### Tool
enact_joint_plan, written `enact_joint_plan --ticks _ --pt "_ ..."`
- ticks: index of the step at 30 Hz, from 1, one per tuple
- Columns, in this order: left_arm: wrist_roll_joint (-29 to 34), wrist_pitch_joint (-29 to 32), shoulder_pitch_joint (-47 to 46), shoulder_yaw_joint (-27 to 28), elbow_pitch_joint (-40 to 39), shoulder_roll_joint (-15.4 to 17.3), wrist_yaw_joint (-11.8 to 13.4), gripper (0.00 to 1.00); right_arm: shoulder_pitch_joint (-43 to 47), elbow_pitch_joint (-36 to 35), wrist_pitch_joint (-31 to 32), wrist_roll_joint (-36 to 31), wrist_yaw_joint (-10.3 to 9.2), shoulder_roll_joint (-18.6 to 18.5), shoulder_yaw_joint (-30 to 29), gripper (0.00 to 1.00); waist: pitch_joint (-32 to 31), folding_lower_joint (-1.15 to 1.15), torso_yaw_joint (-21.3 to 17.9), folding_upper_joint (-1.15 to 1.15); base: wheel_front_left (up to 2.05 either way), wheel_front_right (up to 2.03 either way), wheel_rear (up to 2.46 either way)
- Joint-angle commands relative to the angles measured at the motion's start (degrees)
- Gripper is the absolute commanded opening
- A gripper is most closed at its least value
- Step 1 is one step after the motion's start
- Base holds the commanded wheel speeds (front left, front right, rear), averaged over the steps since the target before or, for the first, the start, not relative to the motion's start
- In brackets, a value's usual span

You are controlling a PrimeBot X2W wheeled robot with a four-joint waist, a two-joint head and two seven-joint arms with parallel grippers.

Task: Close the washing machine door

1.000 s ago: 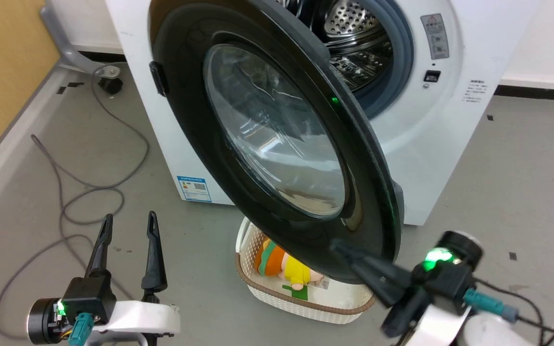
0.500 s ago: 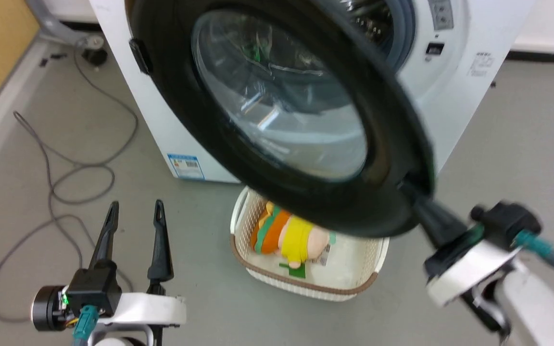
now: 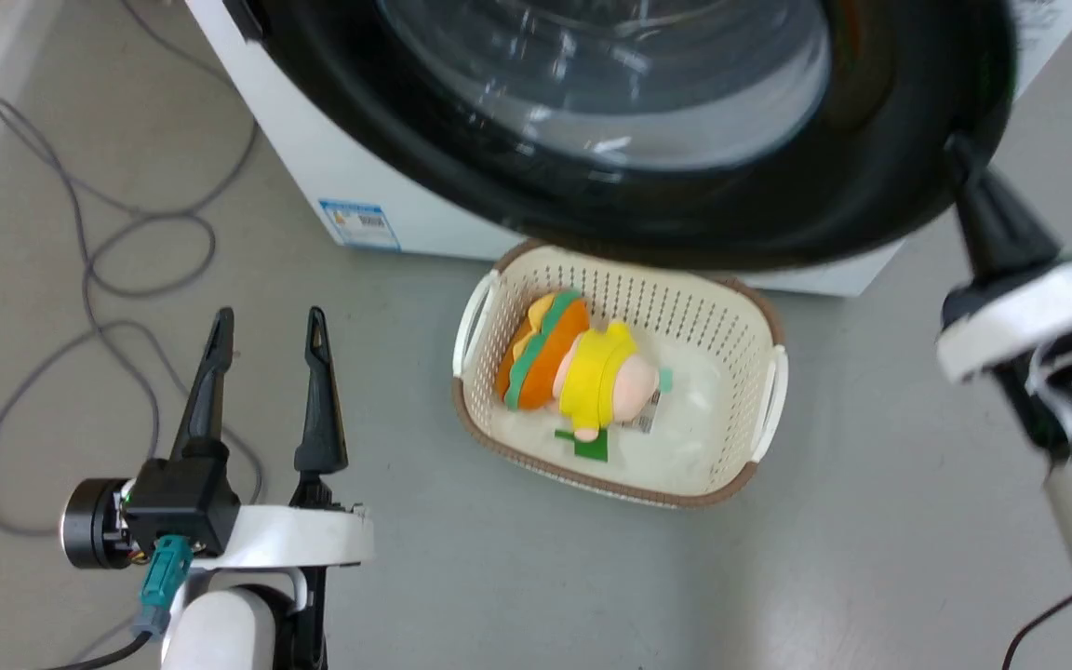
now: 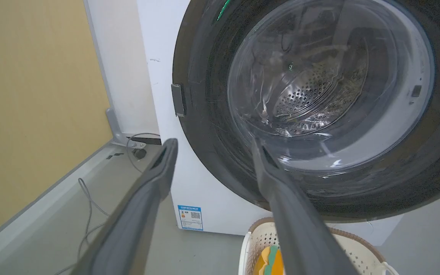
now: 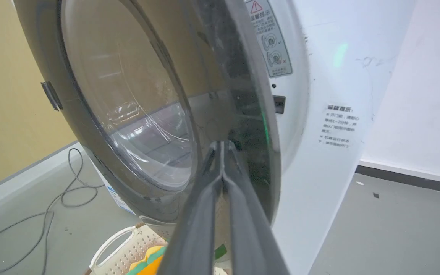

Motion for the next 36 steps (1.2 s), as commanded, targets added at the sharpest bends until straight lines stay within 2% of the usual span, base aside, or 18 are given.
enact_joint_plan --ticks 1,12,23,28,36 --pt "0.2 -0.25 -1.01 0.0 -0.25 -0.06 0.42 1.0 -2.27 1.2 -0.26 -0.34 -0.06 0.28 -0.65 0.0 1.39 0.0 0.43 0.0 0.0 0.0 0.0" --pt "-0.53 -0.25 -3.26 -1.22 -0.37 -0.08 1.53 1.0 -14.82 13.08 -0.26 -3.82 -0.06 1.38 -7.97 0.0 4.25 0.0 2.1 0.0 0.0 0.0 0.0" --pt "-0.72 -0.25 -3.65 -1.44 -0.17 -0.09 2.66 1.0 -17.49 16.91 -0.26 -8.93 -0.06 3.53 -11.26 0.0 3.98 0.0 2.06 0.0 0.0 0.0 0.0" --pt "-0.14 -0.25 -2.71 -0.5 0.75 -0.09 2.71 1.0 -13.31 10.78 -0.26 -11.25 -0.06 4.13 -12.3 0.0 1.4 0.0 0.85 0.0 0.0 0.0 0.0" --pt "1.36 -0.25 -0.31 1.69 2.58 -0.09 2.22 1.0 -2.09 -10.01 -0.26 -17.49 -0.06 7.45 -16.74 0.0 -4.6 0.0 -1.73 0.0 0.0 0.0 0.0"
